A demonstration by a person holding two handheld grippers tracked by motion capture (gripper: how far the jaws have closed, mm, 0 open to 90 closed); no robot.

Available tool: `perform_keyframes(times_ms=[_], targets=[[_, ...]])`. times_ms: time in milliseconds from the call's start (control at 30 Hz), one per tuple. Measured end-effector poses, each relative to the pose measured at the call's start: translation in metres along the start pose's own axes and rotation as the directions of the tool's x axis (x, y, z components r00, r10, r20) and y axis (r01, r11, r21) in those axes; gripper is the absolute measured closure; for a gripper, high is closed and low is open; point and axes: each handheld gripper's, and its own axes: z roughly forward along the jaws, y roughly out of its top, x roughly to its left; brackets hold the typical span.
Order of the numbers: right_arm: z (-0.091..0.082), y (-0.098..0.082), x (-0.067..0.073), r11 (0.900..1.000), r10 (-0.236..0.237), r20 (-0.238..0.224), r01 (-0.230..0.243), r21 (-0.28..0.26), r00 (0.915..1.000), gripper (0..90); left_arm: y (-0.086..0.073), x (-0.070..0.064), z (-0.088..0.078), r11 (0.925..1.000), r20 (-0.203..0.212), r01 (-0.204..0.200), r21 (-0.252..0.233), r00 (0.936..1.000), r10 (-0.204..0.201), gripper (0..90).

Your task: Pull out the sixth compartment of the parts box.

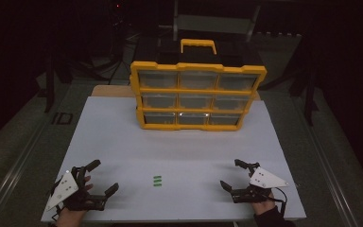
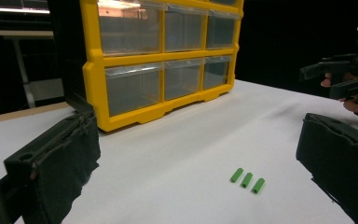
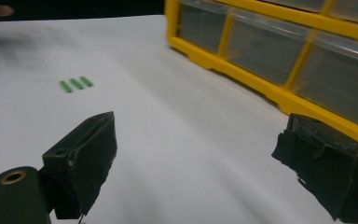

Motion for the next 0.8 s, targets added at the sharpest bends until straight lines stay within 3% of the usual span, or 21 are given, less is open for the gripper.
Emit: perform_keyframes(times_ms=[100,400,500,600,800], targets=[[-0.001,0.005,0.005,1.0,-0.016,-0.028,0.016,-0.005,0.9995,10.0,0.001,-0.001,-0.001,1.0,0.0,-0.002,-0.002,1.0,0.002,0.0],[-0.008,0.021,0.016,0.997,-0.074,-0.041,0.073,-0.021,0.9964,9.6,0.001,-0.001,-0.001,1.0,0.0,-0.004,-0.001,1.0,0.004,0.0],[-0.007,0.027,0.022,0.997,-0.079,-0.054,0.079,-0.008,0.9954,9.6,0.001,-0.004,0.001,0.9995,0.014,-0.027,0.015,0.9995,0.027,0.0],[-0.008,0.029,0.024,0.996,-0.093,-0.052,0.093,-0.009,0.9943,9.6,0.001,-0.004,0.001,0.9995,0.015,-0.029,0.016,0.9995,0.028,0.0],[-0.024,0.051,0.021,0.987,-0.151,-0.029,0.149,-0.063,0.9881,9.6,0.001,-0.003,-0.001,0.9997,-0.001,-0.021,0.009,0.9998,0.021,0.0]])
